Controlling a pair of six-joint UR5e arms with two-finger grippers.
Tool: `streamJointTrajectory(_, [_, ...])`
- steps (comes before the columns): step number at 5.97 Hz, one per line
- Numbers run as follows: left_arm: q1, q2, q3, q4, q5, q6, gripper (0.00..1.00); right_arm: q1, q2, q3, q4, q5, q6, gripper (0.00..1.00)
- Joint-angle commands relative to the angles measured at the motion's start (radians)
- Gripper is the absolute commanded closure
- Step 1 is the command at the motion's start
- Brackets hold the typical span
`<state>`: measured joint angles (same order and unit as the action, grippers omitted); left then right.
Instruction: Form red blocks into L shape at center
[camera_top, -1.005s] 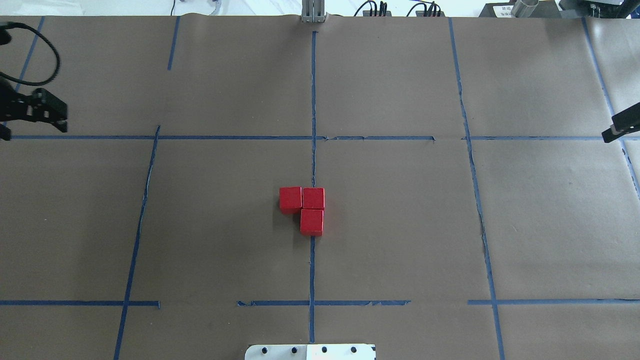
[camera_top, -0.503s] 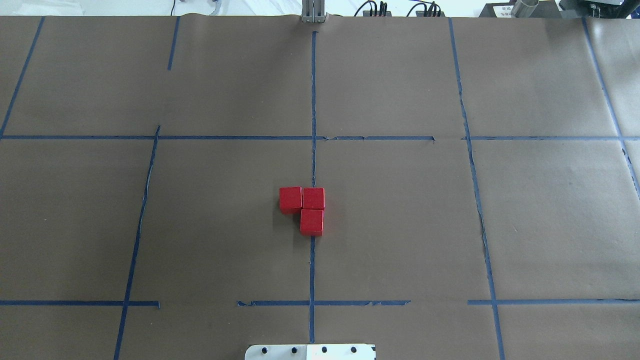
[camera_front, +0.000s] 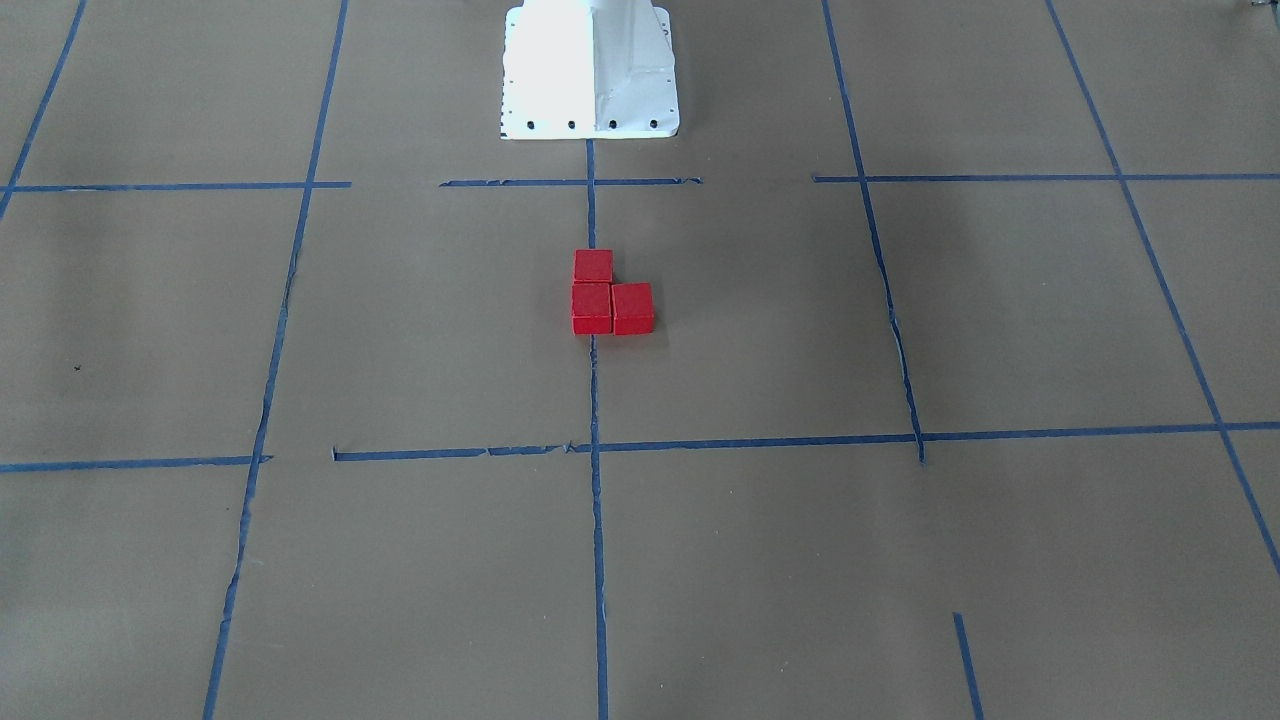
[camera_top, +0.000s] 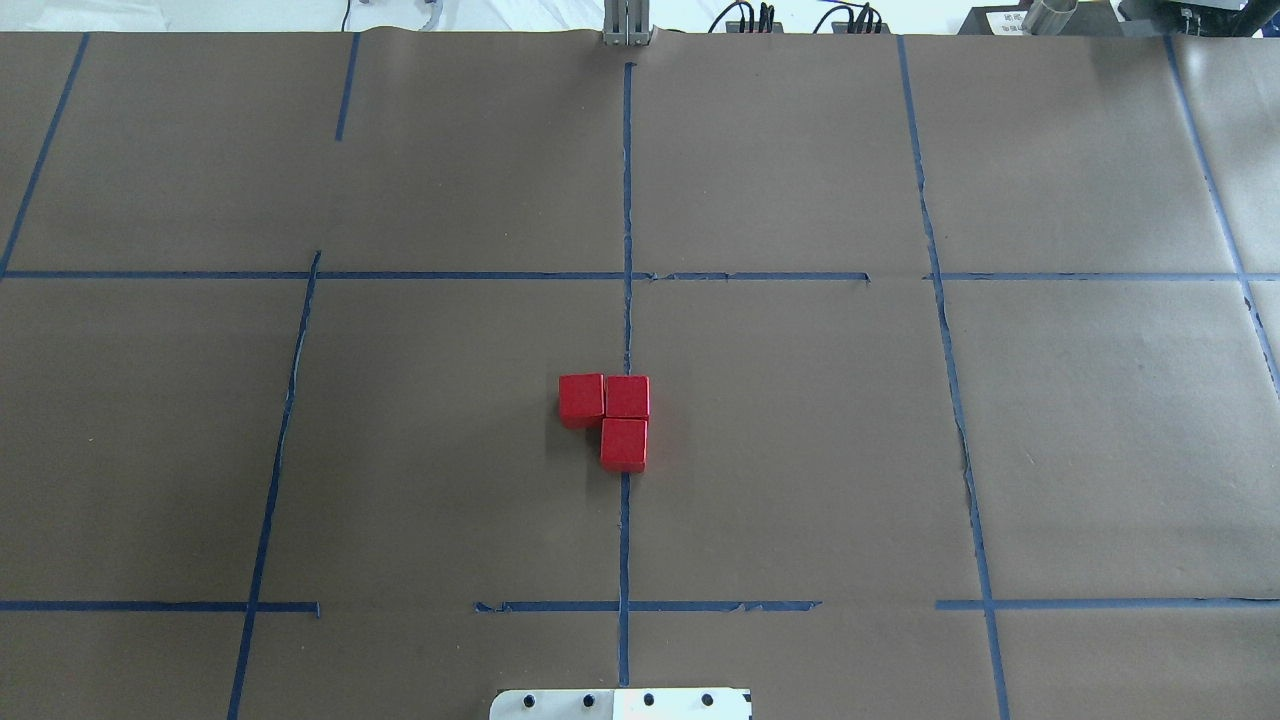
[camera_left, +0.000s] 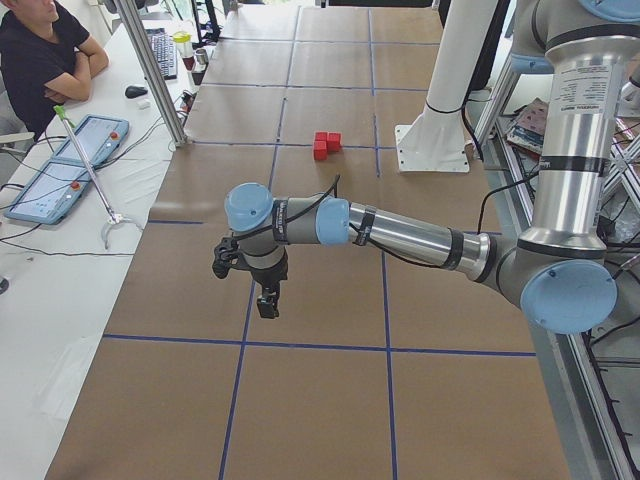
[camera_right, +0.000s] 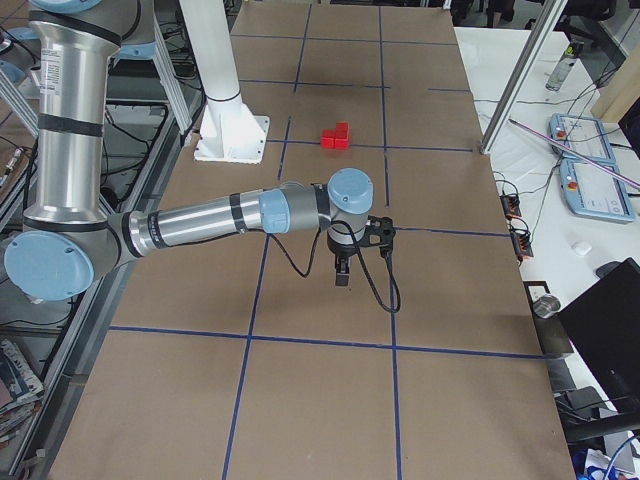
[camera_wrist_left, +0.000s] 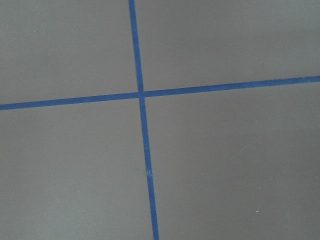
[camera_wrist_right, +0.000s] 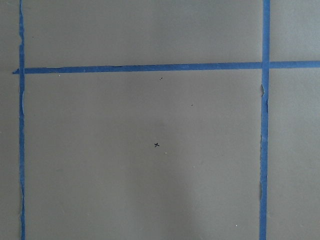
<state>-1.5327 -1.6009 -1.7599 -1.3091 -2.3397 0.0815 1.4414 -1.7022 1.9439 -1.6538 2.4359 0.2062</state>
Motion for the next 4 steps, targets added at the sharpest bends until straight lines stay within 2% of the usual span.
streamJointTrajectory(1, [-0.006,0.069,0.025,-0.004,-0.004,0.003,0.0,0.002,-0.001,0.004,0.005,-0.001,-0.002,0.0])
streamJointTrajectory(3, [-0.01,0.105,0.017,0.005,-0.009,0.003,0.0,0.002,-0.005,-0.003,0.0,-0.001,-0.002,0.0])
streamJointTrajectory(4, [-0.01,0.107,0.002,0.005,-0.048,0.003,0.0,0.002,-0.014,-0.003,0.0,-0.003,-0.002,0.0])
